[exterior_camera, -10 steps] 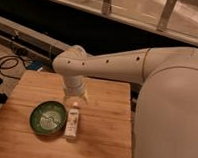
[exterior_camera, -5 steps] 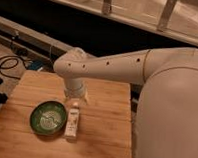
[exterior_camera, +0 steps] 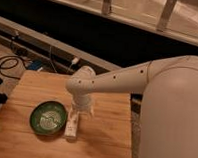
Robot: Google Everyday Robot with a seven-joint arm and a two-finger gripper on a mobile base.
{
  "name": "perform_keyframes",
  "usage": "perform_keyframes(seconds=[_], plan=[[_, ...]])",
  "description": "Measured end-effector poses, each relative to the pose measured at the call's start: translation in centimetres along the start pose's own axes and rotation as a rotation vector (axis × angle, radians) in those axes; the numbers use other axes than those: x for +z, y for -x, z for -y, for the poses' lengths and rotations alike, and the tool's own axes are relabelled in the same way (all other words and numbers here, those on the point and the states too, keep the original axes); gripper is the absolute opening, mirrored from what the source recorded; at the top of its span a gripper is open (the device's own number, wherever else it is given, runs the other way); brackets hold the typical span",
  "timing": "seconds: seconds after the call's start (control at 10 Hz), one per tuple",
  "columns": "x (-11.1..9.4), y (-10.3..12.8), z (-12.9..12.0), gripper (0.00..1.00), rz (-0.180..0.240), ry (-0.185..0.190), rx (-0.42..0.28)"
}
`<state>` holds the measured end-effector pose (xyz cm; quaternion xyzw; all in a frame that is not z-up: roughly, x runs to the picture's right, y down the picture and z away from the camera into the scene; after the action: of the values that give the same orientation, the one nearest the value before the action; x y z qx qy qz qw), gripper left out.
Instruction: Place the bottle in the ceramic bowl
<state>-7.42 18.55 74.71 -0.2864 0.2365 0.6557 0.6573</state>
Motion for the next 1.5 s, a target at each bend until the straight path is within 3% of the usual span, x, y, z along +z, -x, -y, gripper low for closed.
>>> perform_keyframes(seconds=[0.5,1.1,1.5], plan=[[2.5,-1.0,-1.6,0.65,-0.033,0.059,0.003],[4.5,-1.1,-3.7,0.65,-0.071,0.088,-0.013],[5.9,-1.3,-3.9,0.65,-0.094,0.101,-0.009]])
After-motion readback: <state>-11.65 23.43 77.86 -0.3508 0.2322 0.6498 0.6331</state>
